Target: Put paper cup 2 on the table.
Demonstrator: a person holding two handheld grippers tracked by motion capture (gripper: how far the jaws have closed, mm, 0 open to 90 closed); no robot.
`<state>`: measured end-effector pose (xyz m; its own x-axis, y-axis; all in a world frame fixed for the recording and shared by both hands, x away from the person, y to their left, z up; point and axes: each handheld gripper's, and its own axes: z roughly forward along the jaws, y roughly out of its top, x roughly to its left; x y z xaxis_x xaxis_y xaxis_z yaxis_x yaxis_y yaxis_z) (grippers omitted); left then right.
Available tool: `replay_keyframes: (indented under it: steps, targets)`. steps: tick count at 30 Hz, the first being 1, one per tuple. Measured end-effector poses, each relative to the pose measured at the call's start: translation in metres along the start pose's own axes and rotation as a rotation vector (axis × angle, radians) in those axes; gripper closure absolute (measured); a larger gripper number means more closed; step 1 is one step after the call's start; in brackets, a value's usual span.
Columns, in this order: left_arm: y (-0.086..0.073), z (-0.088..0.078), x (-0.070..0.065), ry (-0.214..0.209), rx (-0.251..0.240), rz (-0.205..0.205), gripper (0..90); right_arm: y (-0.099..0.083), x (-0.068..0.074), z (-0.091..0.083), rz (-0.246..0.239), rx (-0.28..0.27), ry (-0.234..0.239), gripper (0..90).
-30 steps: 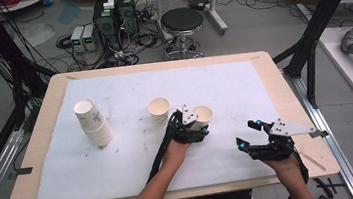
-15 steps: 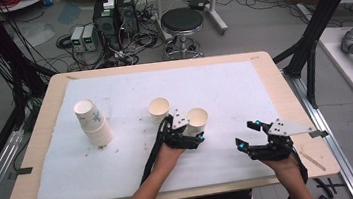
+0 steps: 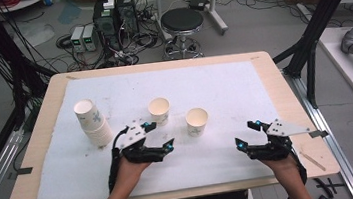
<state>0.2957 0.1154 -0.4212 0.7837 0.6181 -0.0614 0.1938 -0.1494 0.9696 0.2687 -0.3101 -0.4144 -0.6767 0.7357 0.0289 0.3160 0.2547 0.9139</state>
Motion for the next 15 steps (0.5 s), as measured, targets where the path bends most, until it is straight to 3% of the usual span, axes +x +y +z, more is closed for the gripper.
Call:
replay_keyframes:
  steps: [5,8,15]
  targets:
    - [-0.005,-0.033,0.010,0.026,-0.074,-0.022,15.9,0.000,0.000,0.000,-0.001,0.005,-0.017,22.0]
    - [-0.009,-0.051,0.016,0.037,-0.080,-0.018,16.0,0.001,0.001,0.000,-0.011,0.004,-0.029,22.0]
    - [-0.019,-0.080,0.028,0.084,-0.125,-0.049,16.0,0.005,0.006,-0.002,-0.018,0.019,-0.067,21.3]
